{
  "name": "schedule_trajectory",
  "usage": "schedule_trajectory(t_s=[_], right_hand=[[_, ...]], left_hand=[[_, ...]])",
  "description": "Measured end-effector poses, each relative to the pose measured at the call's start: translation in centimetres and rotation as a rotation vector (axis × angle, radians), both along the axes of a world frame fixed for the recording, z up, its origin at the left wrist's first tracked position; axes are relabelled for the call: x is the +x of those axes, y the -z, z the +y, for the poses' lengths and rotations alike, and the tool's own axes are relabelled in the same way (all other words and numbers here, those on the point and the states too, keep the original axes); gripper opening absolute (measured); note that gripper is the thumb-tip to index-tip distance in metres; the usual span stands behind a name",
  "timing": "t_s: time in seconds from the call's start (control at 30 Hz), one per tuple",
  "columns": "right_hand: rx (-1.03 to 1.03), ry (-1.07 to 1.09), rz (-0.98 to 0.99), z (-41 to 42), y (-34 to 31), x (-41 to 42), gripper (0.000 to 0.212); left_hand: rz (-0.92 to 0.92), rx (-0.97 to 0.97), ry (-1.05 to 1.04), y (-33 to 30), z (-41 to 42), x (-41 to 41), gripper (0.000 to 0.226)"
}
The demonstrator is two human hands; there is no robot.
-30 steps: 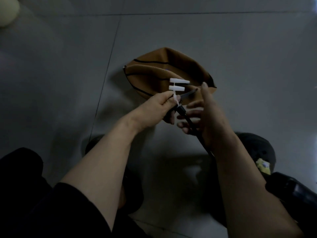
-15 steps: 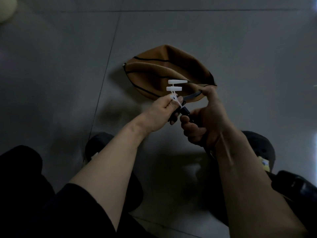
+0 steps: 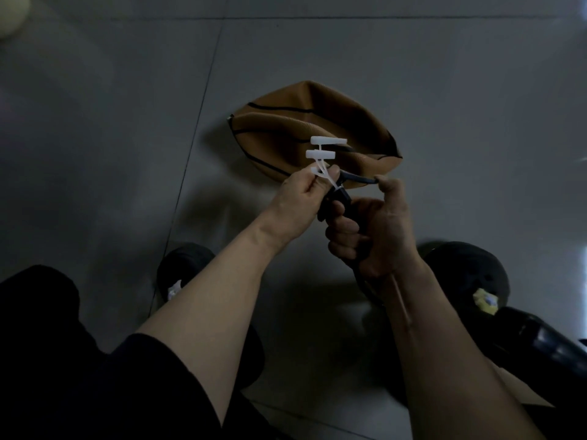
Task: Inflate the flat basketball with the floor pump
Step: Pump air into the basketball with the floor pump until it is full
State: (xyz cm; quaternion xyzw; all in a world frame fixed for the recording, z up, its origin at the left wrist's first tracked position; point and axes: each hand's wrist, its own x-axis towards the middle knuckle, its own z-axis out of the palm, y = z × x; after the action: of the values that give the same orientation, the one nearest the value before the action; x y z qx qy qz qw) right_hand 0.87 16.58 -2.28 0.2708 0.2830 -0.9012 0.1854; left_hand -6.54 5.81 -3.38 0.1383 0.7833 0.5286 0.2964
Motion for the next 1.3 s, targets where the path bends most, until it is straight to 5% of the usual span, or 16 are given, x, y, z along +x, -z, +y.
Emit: schedule_trajectory(t_s=[0.4, 0.63, 0.8, 1.13, 1.3], right_hand=[[-0.123, 0.073, 0.203, -0.2, 1.1, 1.1, 0.036], [0.304, -0.128, 0.114, 1.7, 0.6, 1.0, 0.036], [0.388, 0.017, 0.101, 1.6, -0.1, -0.5, 0.029], [0.321, 0.144, 0.018, 1.6, 0.2, -0.5, 0.026], [0.274, 0.100, 0.003, 2.0, 0.3, -0.1, 0.022]], left_hand=[[-0.141, 0.142, 0.005, -0.2, 0.3, 0.1, 0.030], [-0.202, -0.064, 0.333, -2.7, -0.9, -2.2, 0.025], [-0.257, -0.063, 0.066, -2.5, -0.3, -2.1, 0.050], [0.028, -0.169, 0.007, -1.4, -0.1, -1.5, 0.034], [0.022, -0.170, -0.045, -0.9, 0.0, -0.9, 0.031]])
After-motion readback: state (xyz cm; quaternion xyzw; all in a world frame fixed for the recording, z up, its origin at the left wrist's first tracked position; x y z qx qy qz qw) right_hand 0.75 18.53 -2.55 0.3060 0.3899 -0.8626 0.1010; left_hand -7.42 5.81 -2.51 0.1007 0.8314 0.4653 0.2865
